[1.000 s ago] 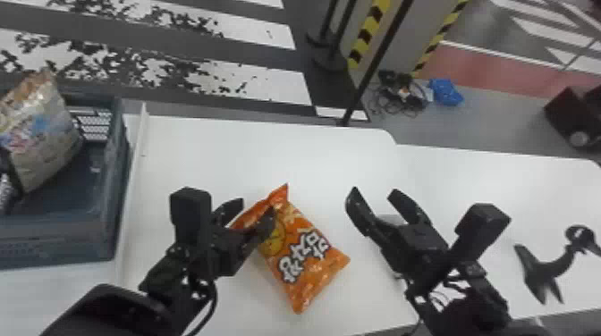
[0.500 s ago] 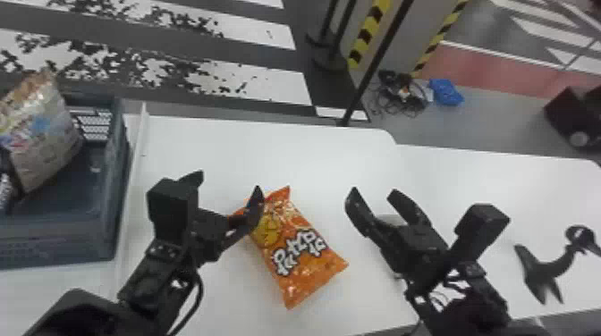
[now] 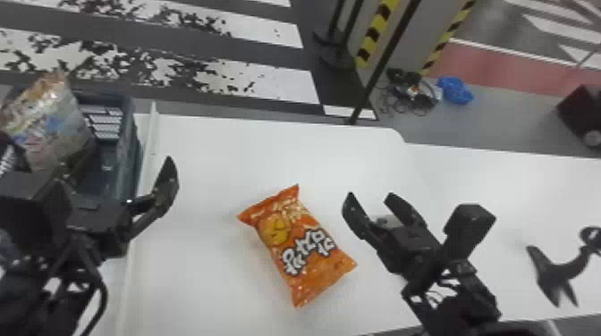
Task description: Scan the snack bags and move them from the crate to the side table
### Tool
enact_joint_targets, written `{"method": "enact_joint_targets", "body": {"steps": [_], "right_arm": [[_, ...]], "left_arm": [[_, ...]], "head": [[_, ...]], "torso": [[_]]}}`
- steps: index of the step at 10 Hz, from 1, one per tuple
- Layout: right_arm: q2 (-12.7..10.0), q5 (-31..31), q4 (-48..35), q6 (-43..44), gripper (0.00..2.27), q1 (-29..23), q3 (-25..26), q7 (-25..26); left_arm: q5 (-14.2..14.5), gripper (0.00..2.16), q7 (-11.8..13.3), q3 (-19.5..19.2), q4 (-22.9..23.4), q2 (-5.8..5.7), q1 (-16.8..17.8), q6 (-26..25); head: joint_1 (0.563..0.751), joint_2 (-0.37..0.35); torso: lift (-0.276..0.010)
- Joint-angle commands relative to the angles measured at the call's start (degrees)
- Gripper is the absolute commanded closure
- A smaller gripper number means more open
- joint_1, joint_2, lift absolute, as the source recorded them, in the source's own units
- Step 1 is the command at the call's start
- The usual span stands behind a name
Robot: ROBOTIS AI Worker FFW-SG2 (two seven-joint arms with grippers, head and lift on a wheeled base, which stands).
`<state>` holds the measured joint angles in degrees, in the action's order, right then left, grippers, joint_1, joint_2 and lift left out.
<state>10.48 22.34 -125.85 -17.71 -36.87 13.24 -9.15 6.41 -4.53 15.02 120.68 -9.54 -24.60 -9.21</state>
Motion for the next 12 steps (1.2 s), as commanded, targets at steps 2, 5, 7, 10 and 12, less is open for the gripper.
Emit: {"method": "enact_joint_targets", "body": {"steps": [2, 5, 7, 10, 12], "right_arm": [[0.07, -4.77, 3.86, 1.58, 0.14, 1.62, -2.69, 0.36], [1.21, -10.13, 7.55, 3.69, 0.14, 2.06, -6.91, 1.59], [4.38, -20.15, 6.76, 3.69, 0.14, 0.22, -15.79, 6.07], [8.25, -27.53, 7.11, 5.27, 0.14, -1.72, -24.49, 10.90], [9.92, -31.48, 6.67, 6.85, 0.14, -3.39, -27.92, 13.19]], "left_arm": [[1.06, 0.07, 0.23, -4.82, 3.95, -1.27, -5.11, 0.64], [5.19, 0.07, 1.90, -10.10, 8.26, -3.29, -10.65, 0.29], [8.27, 0.07, 3.65, -14.84, 11.33, -3.64, -13.11, -2.17], [9.06, 0.07, 4.62, -16.69, 12.03, -3.64, -14.08, -2.88], [9.15, 0.07, 4.80, -16.69, 11.86, -3.64, -14.08, -2.88]], "head": [[0.695, -0.229], [0.695, -0.166], [0.695, -0.123], [0.695, 0.034], [0.695, 0.077]], "torso": [[-0.087], [-0.087], [-0.087], [-0.087], [-0.087]]}}
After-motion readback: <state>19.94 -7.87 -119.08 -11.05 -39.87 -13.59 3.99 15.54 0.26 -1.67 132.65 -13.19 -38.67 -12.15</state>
